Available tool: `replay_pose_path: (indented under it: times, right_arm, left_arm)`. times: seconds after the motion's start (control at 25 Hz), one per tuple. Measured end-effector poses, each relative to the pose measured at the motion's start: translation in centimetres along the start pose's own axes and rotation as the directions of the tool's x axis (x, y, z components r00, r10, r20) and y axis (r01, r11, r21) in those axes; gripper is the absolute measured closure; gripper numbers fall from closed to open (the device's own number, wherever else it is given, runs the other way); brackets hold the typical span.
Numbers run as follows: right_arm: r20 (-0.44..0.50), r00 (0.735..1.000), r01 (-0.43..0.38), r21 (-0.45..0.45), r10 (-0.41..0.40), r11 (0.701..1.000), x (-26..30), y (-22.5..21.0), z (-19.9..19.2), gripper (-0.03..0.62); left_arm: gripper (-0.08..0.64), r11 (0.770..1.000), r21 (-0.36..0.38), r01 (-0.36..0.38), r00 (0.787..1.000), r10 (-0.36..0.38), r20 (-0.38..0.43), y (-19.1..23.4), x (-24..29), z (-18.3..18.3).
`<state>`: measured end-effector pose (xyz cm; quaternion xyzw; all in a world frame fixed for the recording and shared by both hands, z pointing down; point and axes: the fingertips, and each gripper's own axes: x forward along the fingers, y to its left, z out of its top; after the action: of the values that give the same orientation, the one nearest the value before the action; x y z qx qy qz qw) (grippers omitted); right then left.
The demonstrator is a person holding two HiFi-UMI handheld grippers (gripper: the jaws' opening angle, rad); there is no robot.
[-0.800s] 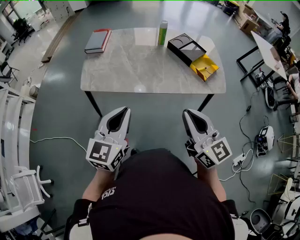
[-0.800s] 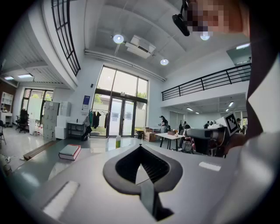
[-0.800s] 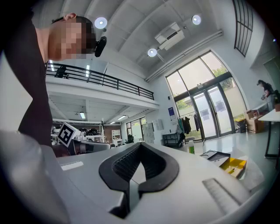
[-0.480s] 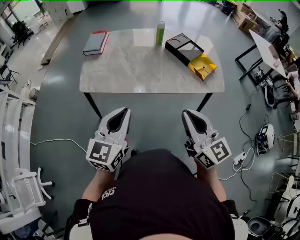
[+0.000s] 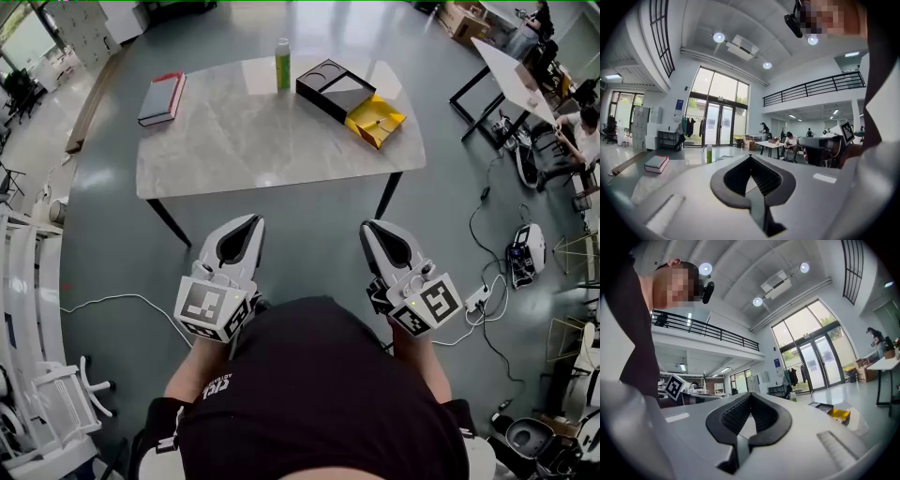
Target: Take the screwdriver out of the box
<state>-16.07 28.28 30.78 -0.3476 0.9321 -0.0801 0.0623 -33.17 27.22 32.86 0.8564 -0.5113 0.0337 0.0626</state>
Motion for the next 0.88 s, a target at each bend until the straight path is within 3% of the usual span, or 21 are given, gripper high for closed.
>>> replay_pose_path:
  times: [0.52, 0.88]
  right_arm:
    - [-0.01, 0.995, 0.097, 0.024, -0.096, 0.995, -10.0, -6.3, 0.1, 0.578]
    - [-0.029, 0.988, 0.152, 0.086, -0.15, 0.985, -11.2, -9.7, -1.1, 0.578]
  left_arm:
    - [0.558, 0.99, 0.027, 0.139, 0.99, -0.139, -0.006, -10.3, 6.9, 0.1]
    - [0.558, 0.98, 0.011, 0.197, 0.979, -0.196, -0.05, -12.1, 10.9, -0.9]
